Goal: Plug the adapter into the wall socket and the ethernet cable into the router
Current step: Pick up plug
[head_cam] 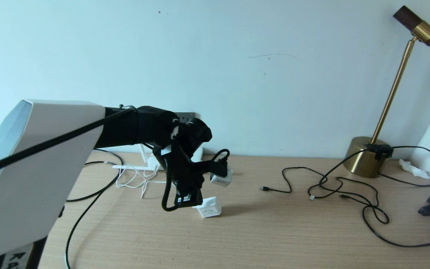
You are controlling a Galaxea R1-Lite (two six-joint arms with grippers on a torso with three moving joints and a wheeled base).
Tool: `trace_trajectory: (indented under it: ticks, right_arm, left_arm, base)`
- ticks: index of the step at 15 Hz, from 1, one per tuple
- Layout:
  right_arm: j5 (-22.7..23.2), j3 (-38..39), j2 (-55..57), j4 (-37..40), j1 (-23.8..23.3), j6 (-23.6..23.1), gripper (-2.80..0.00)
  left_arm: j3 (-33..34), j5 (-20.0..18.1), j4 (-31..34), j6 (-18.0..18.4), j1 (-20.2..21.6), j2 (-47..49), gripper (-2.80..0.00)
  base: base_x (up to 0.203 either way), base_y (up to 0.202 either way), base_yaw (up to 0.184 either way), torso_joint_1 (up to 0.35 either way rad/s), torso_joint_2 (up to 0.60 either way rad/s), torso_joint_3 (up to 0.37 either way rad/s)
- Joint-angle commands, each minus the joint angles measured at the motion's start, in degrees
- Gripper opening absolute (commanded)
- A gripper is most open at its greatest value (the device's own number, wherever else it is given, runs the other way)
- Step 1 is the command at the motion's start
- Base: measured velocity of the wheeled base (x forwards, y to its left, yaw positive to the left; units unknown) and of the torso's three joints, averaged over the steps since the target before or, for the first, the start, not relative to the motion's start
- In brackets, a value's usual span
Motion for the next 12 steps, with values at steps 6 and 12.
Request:
trace_trajectory:
  ticks: [6, 12]
  right_arm:
    - [0.0, 0.6, 0.0, 0.0, 0.0, 0.0, -2.8]
    - [0.0, 0.6, 0.0, 0.0, 0.0, 0.0, -2.8]
  left_arm:
    - [0.2, 0.0, 0.7, 0.3, 0.0, -0.4, -2.8]
    - [0.5, 0.1, 1.1, 0.6, 0.0, -1.3, -2.8]
  base:
    - [0.0, 0.0, 0.0, 0.0, 0.0, 0.0]
    - [0.0, 0.0, 0.0, 0.0, 0.0, 0.0]
